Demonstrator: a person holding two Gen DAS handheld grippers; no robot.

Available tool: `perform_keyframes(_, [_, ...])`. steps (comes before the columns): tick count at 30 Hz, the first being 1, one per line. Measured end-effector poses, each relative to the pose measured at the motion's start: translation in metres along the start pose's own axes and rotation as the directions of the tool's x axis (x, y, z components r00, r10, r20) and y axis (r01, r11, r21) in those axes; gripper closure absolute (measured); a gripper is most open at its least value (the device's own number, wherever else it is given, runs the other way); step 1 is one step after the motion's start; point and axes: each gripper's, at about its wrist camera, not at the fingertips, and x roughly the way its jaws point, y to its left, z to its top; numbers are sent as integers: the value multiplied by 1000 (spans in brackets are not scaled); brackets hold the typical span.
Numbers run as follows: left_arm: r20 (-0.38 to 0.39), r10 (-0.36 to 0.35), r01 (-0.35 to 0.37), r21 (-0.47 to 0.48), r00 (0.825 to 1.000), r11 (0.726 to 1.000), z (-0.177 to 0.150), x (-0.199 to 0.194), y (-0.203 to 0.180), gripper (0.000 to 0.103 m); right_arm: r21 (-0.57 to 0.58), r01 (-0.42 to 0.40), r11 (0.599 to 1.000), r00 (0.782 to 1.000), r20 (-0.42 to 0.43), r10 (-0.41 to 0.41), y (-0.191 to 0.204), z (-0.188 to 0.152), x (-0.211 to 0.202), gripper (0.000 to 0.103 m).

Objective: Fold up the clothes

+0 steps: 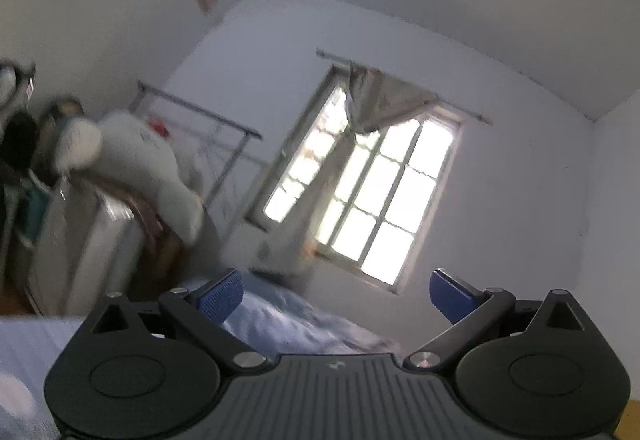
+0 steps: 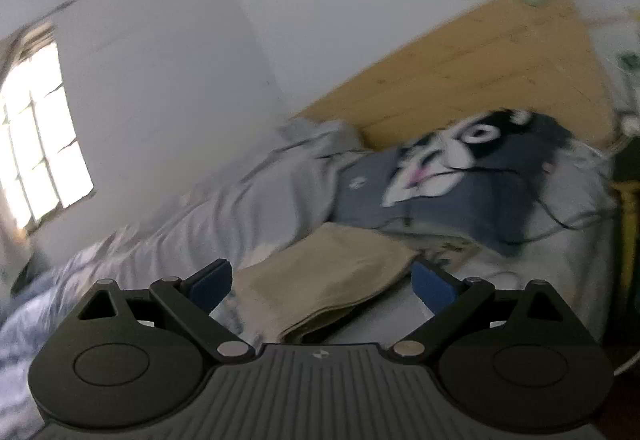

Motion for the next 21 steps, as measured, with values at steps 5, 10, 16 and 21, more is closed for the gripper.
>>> perform_keyframes(5, [47, 66, -70, 93, 997, 993, 29, -11, 17, 1, 76, 13, 997, 1000, -24, -11, -17, 2, 2, 5])
perform_keyframes(10, [111, 144, -156, 114, 983, 981, 53, -29, 33, 1, 81, -1, 997, 1000, -18, 3, -22, 2, 0, 5])
perform_keyframes(16, [150, 215, -236, 146, 965, 961, 67, -38, 48, 1, 132, 5, 991, 999, -33, 0, -32, 5, 1, 5])
perform_keyframes(21, [159, 268, -294, 168, 950, 941, 74, -43, 60, 1, 123, 16, 992, 1000, -28, -13, -32, 6, 1, 5])
